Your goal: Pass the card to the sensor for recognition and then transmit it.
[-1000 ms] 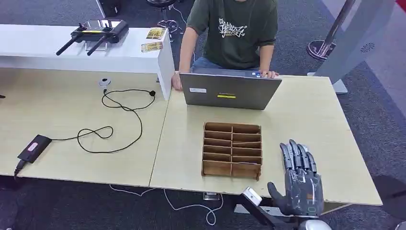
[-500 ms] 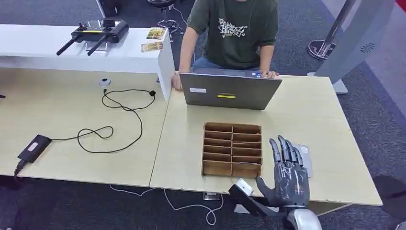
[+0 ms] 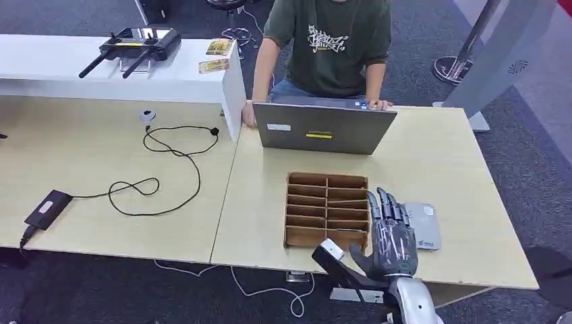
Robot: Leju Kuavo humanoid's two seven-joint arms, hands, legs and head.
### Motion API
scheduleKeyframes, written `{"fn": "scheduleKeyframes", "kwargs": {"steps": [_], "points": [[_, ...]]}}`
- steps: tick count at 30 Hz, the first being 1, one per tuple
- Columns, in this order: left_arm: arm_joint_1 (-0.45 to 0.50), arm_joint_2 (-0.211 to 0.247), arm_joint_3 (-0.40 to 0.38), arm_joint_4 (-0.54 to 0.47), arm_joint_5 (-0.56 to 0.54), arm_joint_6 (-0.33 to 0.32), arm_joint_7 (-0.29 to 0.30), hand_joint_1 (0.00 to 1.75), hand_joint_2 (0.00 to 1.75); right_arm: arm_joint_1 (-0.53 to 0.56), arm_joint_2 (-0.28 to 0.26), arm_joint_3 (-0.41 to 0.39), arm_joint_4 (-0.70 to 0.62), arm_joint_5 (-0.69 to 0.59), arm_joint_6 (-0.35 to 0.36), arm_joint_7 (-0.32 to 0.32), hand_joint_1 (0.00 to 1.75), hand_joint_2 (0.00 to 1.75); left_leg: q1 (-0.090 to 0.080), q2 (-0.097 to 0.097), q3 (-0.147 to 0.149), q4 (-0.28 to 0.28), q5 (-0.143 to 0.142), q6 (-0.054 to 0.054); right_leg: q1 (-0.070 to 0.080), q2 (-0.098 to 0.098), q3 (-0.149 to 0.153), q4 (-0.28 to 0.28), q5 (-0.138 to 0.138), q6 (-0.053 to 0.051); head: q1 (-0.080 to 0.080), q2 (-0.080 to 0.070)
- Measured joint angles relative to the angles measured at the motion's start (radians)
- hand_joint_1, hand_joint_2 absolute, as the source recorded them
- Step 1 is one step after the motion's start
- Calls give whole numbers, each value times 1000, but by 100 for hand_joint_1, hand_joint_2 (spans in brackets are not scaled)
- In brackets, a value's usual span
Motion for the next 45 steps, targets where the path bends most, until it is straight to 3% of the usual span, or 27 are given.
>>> {"fn": "scheduleKeyframes", "kwargs": {"steps": [16,45], "points": [[-6,-2,13,-6,-32,0,17,0,0,-67,30,-2,155,-38,-6,-4,0,175,0,0,0,0,0,0,0,0,0,0,0,0,0,0],[-6,-5,76,-6,-93,0,19,0,0,-68,30,-20,213,1,-21,10,0,175,0,0,0,0,0,0,0,0,0,0,0,0,0,0]]}}
